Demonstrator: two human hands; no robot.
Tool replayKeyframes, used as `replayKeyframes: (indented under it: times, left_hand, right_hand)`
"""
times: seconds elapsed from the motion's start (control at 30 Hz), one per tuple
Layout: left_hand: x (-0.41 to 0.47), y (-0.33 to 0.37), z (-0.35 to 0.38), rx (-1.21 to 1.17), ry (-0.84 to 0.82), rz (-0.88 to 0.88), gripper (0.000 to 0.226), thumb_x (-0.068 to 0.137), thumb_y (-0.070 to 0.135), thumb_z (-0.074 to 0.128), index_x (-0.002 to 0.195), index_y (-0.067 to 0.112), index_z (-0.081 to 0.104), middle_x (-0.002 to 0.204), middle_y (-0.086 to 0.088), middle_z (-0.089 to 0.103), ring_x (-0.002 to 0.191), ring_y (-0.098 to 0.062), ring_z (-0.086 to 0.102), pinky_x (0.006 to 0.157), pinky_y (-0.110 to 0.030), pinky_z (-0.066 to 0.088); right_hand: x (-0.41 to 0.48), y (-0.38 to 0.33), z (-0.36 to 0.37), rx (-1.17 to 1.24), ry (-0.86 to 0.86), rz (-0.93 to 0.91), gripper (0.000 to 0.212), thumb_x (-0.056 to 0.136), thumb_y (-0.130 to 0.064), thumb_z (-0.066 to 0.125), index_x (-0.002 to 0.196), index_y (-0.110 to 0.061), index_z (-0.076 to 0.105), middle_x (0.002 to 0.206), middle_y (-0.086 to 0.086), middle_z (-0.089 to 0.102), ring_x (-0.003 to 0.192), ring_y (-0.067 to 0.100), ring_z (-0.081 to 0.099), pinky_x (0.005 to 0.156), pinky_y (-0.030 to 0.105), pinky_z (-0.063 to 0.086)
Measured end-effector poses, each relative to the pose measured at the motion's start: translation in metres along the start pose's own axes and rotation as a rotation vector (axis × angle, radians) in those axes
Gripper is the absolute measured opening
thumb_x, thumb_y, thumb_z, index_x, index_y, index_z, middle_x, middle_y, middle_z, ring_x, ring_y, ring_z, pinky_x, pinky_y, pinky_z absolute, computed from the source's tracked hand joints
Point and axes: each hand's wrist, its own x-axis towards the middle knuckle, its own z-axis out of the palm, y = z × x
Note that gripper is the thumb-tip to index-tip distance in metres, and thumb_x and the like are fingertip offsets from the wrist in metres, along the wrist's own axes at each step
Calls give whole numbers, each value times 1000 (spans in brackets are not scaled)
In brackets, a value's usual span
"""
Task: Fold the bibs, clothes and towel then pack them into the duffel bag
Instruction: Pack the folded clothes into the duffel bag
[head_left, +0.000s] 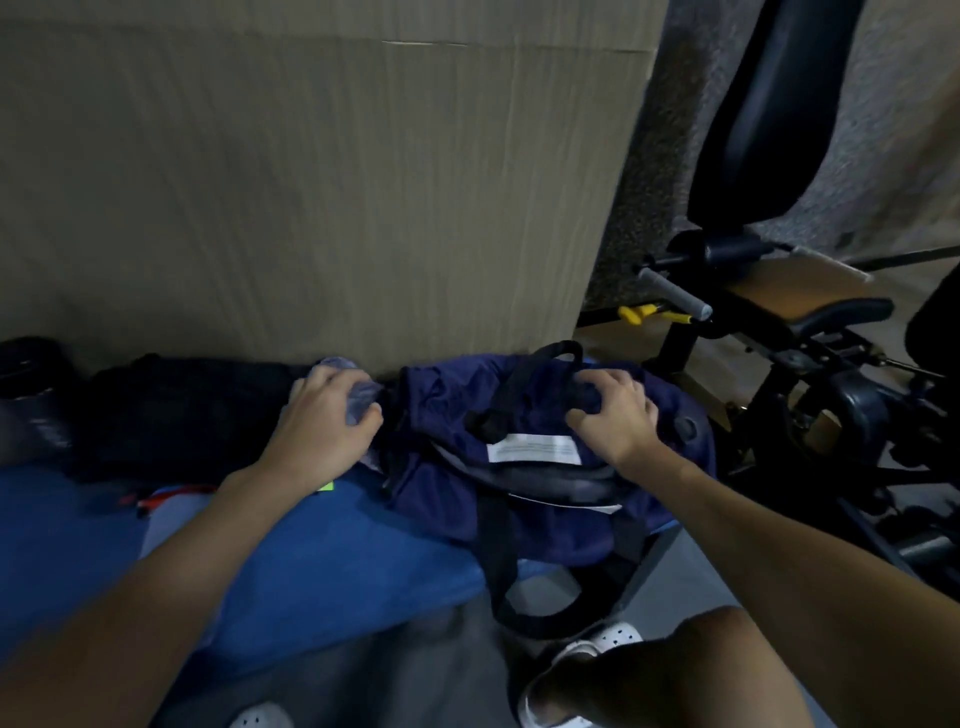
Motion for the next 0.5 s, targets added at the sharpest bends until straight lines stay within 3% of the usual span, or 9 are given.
replayKeyframes:
  times: [0.13, 0.3, 0.4, 0.5]
  left_hand:
    - [-2, -40, -29, 41, 30, -31, 26, 91, 25, 61, 116, 18, 66, 120, -3, 59, 113, -27, 56, 100, -46, 44]
    - [2, -107, -42, 134, 109, -5, 24, 90, 18, 64, 113, 11, 68, 113, -5, 67, 104, -28, 64, 96, -47, 48]
    - [-1, -139, -35, 274, 131, 21, 27, 89, 25, 58, 112, 15, 70, 116, -3, 66, 113, -28, 61, 101, -51, 42]
    - [-5, -160, -25, 378, 106, 20, 43, 88, 38, 44, 114, 19, 71, 132, -7, 62, 130, -29, 52, 110, -52, 32]
  right_hand:
    - [-1, -72, 43, 35, -117, -206, 48, 84, -22, 64, 131, -22, 55, 135, 4, 51, 130, 26, 42, 111, 44, 30]
    - [-2, -156, 112, 102, -217, -529, 42, 80, -9, 64, 122, -8, 62, 121, 9, 63, 118, 26, 55, 103, 31, 40]
    - [0, -193, 152, 72, -273, -723, 43, 85, -9, 61, 128, -6, 59, 134, 12, 58, 131, 25, 47, 111, 24, 29]
    - [9, -216, 187, 7, -375, -863, 44, 97, -20, 51, 140, -12, 50, 149, 3, 46, 145, 15, 27, 120, 31, 16]
